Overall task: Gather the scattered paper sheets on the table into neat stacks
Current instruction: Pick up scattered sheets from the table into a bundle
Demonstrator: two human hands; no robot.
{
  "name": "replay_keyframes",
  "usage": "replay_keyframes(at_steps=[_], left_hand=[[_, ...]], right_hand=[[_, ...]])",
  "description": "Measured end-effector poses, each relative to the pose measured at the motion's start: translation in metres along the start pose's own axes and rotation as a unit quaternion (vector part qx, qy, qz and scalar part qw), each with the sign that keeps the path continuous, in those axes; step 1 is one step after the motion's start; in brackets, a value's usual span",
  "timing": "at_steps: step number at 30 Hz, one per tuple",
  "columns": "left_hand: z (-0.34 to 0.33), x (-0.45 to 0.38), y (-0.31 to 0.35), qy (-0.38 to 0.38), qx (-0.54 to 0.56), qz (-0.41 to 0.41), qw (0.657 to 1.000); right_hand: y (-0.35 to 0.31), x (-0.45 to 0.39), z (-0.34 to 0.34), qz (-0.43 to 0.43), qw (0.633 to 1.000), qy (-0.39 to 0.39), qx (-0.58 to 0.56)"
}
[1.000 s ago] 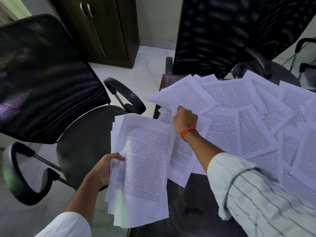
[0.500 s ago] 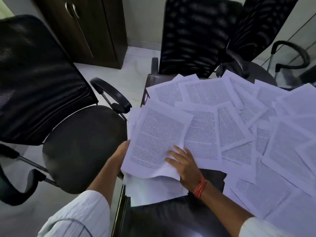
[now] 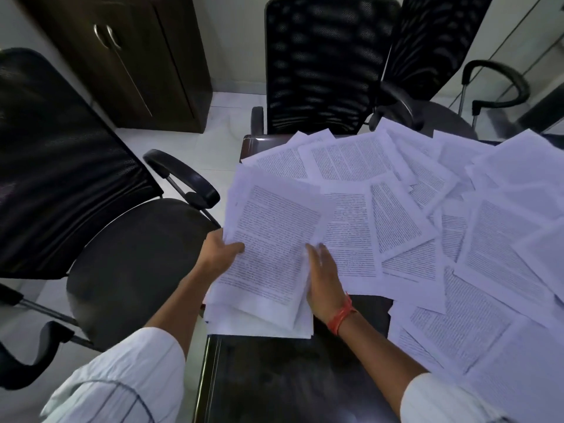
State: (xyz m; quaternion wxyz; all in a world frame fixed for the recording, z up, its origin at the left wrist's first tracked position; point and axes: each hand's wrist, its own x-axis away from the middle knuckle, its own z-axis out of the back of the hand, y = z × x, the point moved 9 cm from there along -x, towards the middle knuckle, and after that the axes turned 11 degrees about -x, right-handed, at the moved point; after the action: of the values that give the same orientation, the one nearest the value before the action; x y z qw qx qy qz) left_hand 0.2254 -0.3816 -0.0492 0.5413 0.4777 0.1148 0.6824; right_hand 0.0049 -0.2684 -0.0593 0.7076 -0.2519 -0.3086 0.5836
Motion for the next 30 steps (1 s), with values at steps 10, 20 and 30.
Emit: replay_keyframes(at_steps=[10, 20, 30], left_hand=[[-0.037, 0.010, 0.031, 0.026, -0.311, -0.065, 0.948], [-0.037, 0.002, 0.010, -0.044, -0.275, 0.022, 0.960], [-0.020, 0.022, 0.022, 0.032, -0.120, -0.001, 0.992]], right_hand=[[0.016, -0.023, 0.001, -0.201, 0.975, 0.080, -0.047], [0.027, -0.027, 0.002, -0.235, 0.966, 0.081, -0.072], [0.023, -0.020, 0.005, -0.207, 0.966, 0.069, -0.140]])
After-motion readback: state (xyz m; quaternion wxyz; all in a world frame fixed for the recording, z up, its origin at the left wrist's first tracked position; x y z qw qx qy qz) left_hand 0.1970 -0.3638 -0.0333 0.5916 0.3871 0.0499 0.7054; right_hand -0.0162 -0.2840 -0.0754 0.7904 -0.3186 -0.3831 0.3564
